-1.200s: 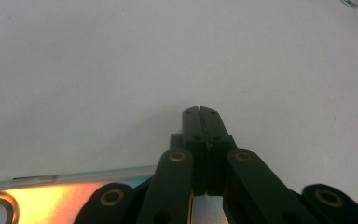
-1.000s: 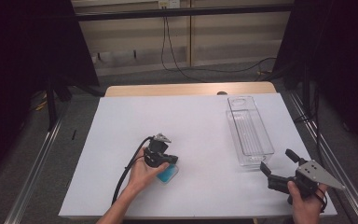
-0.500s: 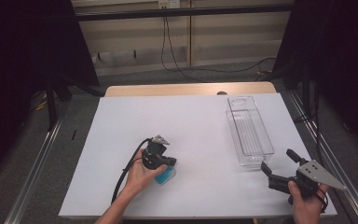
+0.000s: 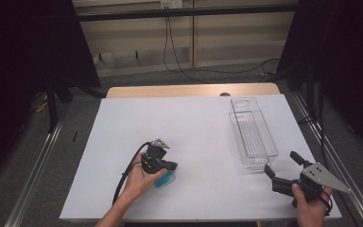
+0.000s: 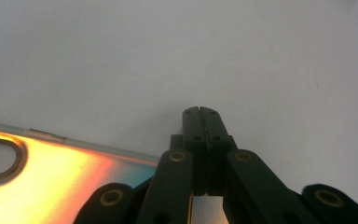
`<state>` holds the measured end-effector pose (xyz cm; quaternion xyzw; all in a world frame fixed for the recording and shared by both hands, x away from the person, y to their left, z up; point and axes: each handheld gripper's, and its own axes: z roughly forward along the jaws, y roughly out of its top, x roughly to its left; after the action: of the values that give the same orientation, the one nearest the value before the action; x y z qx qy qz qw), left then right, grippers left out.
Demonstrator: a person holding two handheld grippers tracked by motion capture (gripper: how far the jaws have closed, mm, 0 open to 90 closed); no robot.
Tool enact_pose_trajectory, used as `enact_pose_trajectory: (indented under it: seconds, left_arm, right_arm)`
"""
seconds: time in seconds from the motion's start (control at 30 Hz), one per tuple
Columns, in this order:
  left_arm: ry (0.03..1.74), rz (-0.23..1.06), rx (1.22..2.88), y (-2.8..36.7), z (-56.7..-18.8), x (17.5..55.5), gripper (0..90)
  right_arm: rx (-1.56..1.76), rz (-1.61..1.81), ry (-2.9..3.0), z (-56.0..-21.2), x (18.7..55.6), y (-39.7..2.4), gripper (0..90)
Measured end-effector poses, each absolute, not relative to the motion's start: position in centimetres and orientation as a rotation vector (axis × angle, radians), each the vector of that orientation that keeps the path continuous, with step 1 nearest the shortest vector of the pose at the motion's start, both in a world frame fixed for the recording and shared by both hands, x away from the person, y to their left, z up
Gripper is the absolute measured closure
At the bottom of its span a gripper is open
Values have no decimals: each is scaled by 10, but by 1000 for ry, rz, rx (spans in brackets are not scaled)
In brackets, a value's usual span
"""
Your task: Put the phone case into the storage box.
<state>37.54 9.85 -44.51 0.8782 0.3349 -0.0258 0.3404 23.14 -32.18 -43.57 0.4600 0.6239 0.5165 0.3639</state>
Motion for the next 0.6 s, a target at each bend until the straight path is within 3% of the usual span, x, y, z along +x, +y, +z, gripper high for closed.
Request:
enact_pose_trajectory:
  seconds: [0.6]
  left_arm:
    - [868, -81, 2279, 107, -445, 365, 900]
  right_arm:
    - [1179, 1332, 1608, -436, 231, -322, 5]
